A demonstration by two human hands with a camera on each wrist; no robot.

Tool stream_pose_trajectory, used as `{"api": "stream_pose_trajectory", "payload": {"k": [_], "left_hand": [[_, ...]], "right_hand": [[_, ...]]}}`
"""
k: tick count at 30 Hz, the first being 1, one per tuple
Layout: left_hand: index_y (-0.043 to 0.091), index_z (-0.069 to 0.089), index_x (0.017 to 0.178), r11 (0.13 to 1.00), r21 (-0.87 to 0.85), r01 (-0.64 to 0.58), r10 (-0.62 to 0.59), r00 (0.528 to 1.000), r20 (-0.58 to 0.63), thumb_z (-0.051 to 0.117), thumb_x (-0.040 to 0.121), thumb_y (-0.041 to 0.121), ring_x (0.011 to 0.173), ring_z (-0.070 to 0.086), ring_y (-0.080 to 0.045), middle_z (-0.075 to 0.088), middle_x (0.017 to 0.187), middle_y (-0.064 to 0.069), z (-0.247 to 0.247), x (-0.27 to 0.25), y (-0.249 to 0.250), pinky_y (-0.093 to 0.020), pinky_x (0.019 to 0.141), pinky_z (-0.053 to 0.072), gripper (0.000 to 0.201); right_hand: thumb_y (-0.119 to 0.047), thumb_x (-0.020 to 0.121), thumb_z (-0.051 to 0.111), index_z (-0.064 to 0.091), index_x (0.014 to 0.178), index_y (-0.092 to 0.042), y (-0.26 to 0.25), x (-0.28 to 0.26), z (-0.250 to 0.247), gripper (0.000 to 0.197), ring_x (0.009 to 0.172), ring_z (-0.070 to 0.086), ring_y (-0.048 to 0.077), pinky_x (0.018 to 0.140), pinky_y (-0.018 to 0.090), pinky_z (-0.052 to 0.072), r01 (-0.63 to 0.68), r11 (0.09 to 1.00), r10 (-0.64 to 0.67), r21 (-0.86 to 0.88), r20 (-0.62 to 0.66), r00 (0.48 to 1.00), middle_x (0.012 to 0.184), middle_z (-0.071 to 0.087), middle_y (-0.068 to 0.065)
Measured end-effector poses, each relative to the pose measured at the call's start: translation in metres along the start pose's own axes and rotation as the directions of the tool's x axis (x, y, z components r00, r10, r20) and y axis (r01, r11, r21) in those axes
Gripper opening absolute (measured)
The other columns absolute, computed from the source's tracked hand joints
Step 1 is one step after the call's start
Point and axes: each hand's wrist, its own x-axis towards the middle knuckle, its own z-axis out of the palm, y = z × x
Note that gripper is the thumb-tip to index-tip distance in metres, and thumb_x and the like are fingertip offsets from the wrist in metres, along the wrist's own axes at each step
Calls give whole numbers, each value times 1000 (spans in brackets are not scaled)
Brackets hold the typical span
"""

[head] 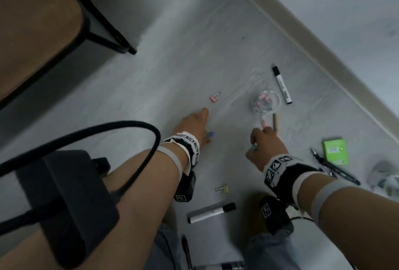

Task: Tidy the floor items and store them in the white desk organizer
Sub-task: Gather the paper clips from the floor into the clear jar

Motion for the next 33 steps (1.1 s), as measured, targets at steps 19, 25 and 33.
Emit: {"api": "stream_pose_trajectory", "payload": {"k": [19, 25, 33], "left_hand": [[-2, 53, 121, 998, 49, 26, -26, 1000, -9, 52, 99, 21, 114, 58, -39, 54, 128, -22, 13, -23, -28, -40, 93, 46, 31], [-1, 61, 81, 704, -686, 180, -201, 978, 50, 57, 95, 11, 54, 64, -23, 59, 73, -16, -18, -28, -9, -28, 51, 56, 18], [1, 68, 96, -178, -974, 142, -94, 983, 160, 46, 98, 5, 70, 64, -20, 67, 92, -15, -45, -59, 5, -28, 61, 59, 22]], "right_hand": [[-11, 85, 67, 68, 112, -21, -21, 31, 2, 30, 85, 72, 21, 79, 26, 56, 110, 980, -132, 166, 123, 984, 102, 70, 2], [-2, 79, 73, 74, 96, -12, -52, 36, -22, 20, 84, 66, 25, 85, 37, 60, 225, 836, -258, 500, -4, 966, 87, 67, 8], [-14, 77, 77, 73, 85, -23, -102, 11, -46, 13, 81, 69, 21, 75, 33, 57, 562, 699, -532, 442, -203, 822, 84, 73, 0]]}}
